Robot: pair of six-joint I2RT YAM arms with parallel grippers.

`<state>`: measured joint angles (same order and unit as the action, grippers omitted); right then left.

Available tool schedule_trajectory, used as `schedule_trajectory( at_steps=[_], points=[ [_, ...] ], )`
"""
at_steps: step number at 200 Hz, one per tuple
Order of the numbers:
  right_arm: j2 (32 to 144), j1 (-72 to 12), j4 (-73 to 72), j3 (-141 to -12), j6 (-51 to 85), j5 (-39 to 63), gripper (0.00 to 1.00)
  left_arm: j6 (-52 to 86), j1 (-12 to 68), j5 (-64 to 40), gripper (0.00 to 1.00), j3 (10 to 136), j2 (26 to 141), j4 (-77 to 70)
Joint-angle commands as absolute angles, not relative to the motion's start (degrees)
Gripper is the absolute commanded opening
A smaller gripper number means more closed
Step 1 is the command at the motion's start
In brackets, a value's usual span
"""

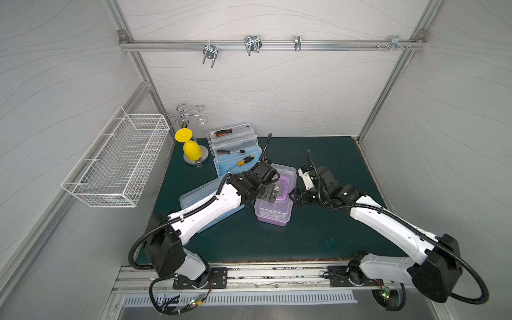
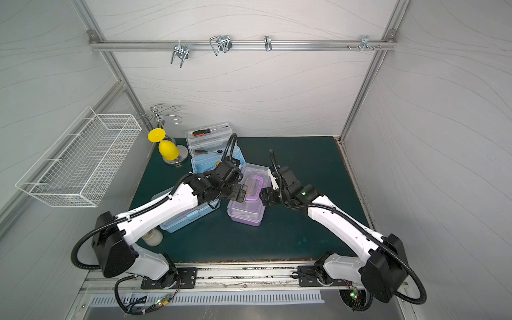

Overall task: Close toolboxes
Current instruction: Move the toolbox to the center of the board.

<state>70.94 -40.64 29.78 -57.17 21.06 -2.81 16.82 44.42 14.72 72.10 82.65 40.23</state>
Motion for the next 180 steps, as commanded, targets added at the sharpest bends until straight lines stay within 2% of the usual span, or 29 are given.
schedule_trajectory(
  at_steps=[1,51,92,135,180],
  points=[
    [75.3,-40.5,33.3,-60.8,21.7,-7.5,0.83,18.6,43.9,17.1,0.99,69.2,79.6,41.9],
    [85.2,-39.1,33.3,-67.2,21.2,-8.9,0.88,20.3,42.7,16.8,0.99,63.4,74.5,41.4],
    [92.2,-36.5,33.7,-72.1,21.1,-8.4,0.88,20.4,41.2,15.9,0.99,61.0,72.7,40.3],
    [97.0,-34.8,33.5,-75.1,21.8,-8.3,0.79,20.0,40.5,15.3,0.99,59.8,71.8,39.5],
    [100.1,-34.7,34.2,-76.4,20.3,-7.7,0.78,19.8,39.5,14.3,0.99,58.6,71.2,38.8]
  ],
)
